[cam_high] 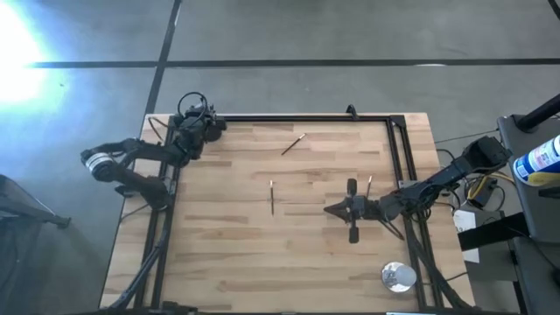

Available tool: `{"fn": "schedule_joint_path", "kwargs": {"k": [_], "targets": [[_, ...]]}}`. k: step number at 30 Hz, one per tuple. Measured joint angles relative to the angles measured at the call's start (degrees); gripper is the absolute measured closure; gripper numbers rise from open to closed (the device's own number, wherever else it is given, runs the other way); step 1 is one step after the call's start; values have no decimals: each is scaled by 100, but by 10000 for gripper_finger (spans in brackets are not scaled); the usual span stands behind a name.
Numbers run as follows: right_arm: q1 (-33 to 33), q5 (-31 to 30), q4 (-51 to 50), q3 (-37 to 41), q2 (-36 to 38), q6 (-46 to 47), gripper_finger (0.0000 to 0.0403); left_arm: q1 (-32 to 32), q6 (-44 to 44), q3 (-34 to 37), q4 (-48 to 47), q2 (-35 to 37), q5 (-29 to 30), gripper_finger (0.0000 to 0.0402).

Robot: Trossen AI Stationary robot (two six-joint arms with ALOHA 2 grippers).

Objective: Put items in baskets/containers
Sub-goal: Put the powder brush into the holder, then put the liner brush into the holder

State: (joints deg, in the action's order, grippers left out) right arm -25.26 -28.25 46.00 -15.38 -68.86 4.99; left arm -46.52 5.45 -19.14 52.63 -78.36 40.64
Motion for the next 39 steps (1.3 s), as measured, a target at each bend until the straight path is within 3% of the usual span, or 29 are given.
{"fn": "schedule_joint_path", "kwargs": {"k": [5, 10, 14, 21, 25, 30, 36, 39], "targets": [[0, 2, -11, 0, 0, -48, 394, 13, 383, 0, -169, -325, -124, 352], [0, 4, -25, 4, 0, 19, 394, 28, 769, 0, -570, -292, -364, 281], [0, 7, -28, 9, 0, 22, 394, 108, 807, 0, -894, -28, -375, 249], [0, 17, -44, 13, 0, 39, 394, 618, 874, 0, -1784, 835, -511, 241], [2, 17, -292, 15, 0, 82, 394, 1420, 1092, 0, -2447, 1435, -763, 256], [2, 17, -754, 17, 0, 292, 394, 2986, 1435, -3, -2654, 1668, -713, 292], [2, 15, -1085, 20, 0, 449, 394, 4831, 1816, -208, -2670, 1034, 819, 333], [2, 13, -1141, 20, 0, 423, 394, 5218, 2167, -498, -2677, 532, 973, 350]]}}
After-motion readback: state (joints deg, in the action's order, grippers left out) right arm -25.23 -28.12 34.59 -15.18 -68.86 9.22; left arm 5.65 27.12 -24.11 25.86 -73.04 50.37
